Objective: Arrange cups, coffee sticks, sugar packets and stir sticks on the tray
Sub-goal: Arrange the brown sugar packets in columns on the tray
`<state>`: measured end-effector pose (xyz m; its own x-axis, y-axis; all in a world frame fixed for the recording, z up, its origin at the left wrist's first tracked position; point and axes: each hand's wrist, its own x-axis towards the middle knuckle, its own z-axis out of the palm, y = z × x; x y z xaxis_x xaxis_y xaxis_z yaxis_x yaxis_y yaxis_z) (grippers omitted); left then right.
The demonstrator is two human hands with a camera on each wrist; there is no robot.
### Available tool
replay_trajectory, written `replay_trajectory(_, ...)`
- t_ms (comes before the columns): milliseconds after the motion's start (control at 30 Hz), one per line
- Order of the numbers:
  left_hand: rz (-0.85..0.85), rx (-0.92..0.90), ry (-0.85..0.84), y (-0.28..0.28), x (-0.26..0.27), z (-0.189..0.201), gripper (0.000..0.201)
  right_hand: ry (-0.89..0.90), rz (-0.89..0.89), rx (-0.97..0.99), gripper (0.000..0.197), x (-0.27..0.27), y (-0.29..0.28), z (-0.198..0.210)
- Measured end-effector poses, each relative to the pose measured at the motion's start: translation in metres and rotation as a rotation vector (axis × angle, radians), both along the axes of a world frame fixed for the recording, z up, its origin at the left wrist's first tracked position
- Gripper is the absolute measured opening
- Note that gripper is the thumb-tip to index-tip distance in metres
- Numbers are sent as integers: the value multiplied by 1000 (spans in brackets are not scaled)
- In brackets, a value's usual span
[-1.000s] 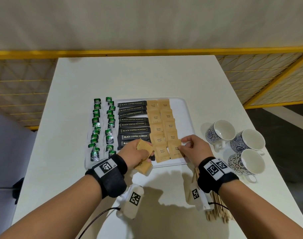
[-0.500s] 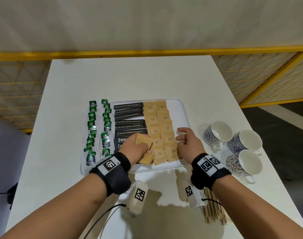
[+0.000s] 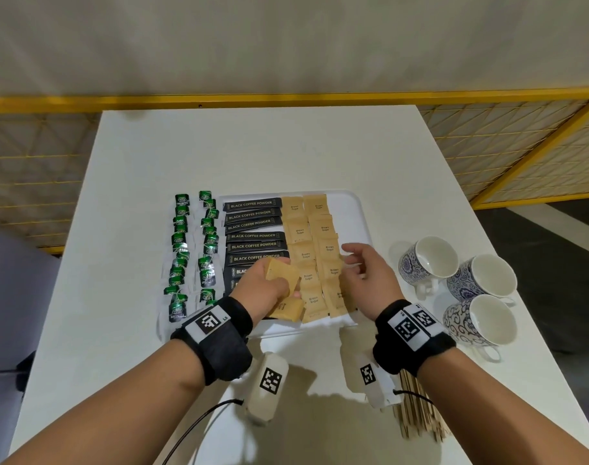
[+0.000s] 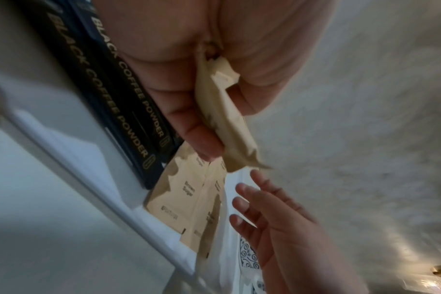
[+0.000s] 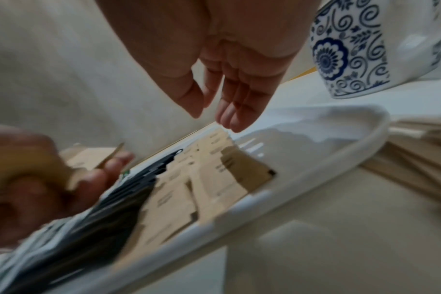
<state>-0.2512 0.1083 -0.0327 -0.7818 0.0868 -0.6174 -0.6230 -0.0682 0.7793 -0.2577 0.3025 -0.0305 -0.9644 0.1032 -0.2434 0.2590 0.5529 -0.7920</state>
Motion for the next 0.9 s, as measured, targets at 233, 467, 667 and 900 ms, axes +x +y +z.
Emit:
replay_trajectory(233, -138, 146, -7, 4, 11, 4, 44, -249, 86, -358, 22, 10, -23, 0)
replay_trajectory(467, -217, 14, -4, 3, 16, 9, 37, -324, 120, -352, 7, 20, -34, 4)
replay_trajectory(667, -230, -52, 35, -8, 21, 12, 15, -405, -17, -441, 11, 22, -23, 6)
replay_trajectory(900, -144, -45, -15, -15, 19, 13, 18, -320, 11, -529, 26, 27, -20, 12)
